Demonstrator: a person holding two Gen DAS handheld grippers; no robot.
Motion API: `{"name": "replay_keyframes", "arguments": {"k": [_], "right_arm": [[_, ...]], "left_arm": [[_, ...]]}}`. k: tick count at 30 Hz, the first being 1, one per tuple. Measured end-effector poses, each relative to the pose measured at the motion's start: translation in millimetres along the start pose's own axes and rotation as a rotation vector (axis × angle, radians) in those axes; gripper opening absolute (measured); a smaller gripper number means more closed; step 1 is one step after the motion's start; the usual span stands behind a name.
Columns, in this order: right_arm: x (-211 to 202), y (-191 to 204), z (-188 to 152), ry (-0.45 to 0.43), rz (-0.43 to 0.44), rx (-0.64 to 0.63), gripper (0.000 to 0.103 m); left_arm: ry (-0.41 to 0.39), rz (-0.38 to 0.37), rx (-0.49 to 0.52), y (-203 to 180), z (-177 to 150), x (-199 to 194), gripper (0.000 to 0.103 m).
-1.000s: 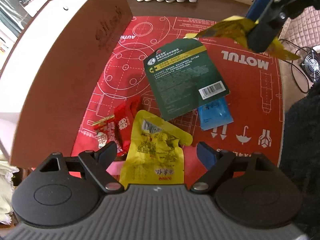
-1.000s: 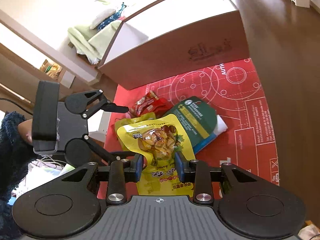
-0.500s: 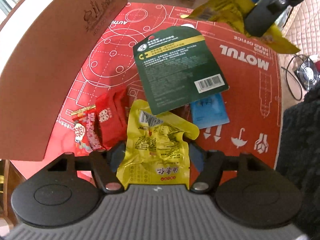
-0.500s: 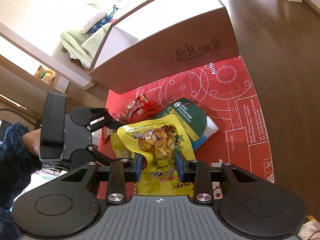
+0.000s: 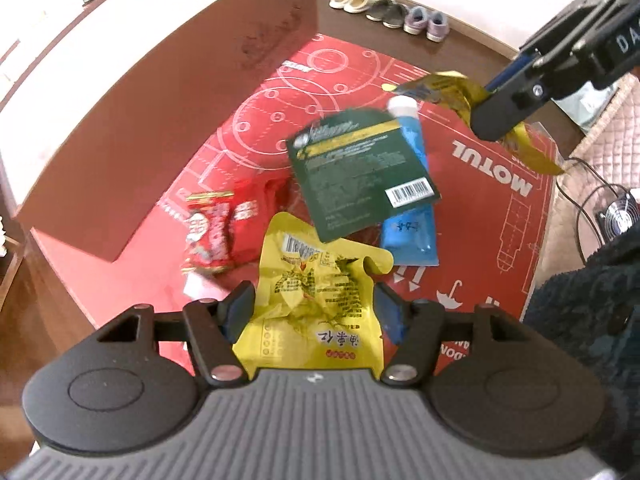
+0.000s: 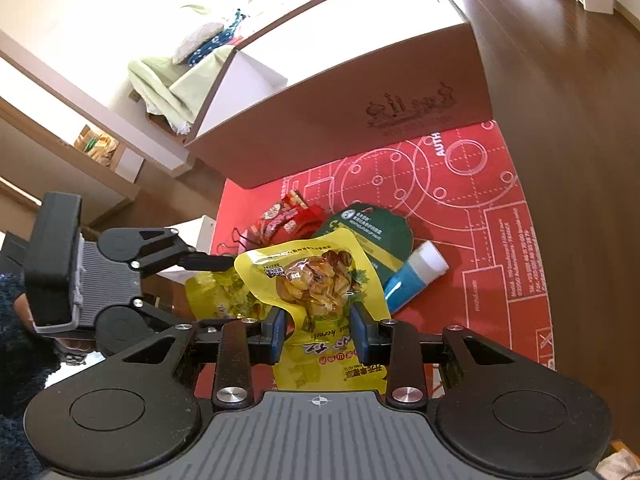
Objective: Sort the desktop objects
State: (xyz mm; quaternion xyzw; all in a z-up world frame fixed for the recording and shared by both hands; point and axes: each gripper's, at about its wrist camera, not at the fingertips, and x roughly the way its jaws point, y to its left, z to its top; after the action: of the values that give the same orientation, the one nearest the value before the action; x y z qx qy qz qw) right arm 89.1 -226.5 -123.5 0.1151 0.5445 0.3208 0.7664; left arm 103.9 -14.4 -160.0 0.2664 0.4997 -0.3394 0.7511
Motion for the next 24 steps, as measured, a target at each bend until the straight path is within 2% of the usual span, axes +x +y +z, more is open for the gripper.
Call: {"name": "replay_keyframes", "arguments": {"k": [6, 15, 20, 24], "right_arm": [[0.9, 4.6, 5.4, -0.014, 0.008, -0.02, 0.032], [-0.9, 2.7, 9.3, -0.029, 0.006, -0.023, 0.032], [-2.0, 2.1, 10.8, -0.034, 0.002, -0.03, 0.032], [-3.1, 2.7, 12.9, -0.041, 0.003, -0.037, 0.032]], "left_arm": [[-0.024, 0.032, -0.048, 7.2, 0.9, -17.3, 0.061], [-0.084, 0.019, -0.107, 12.9, 10.9, -42.0, 0.06], [-0.117, 0.012, -0.12, 13.5, 14.6, -54.6, 0.06], [-0.13, 0.034, -0.112, 12.8, 19.2, -60.4, 0.06]]}}
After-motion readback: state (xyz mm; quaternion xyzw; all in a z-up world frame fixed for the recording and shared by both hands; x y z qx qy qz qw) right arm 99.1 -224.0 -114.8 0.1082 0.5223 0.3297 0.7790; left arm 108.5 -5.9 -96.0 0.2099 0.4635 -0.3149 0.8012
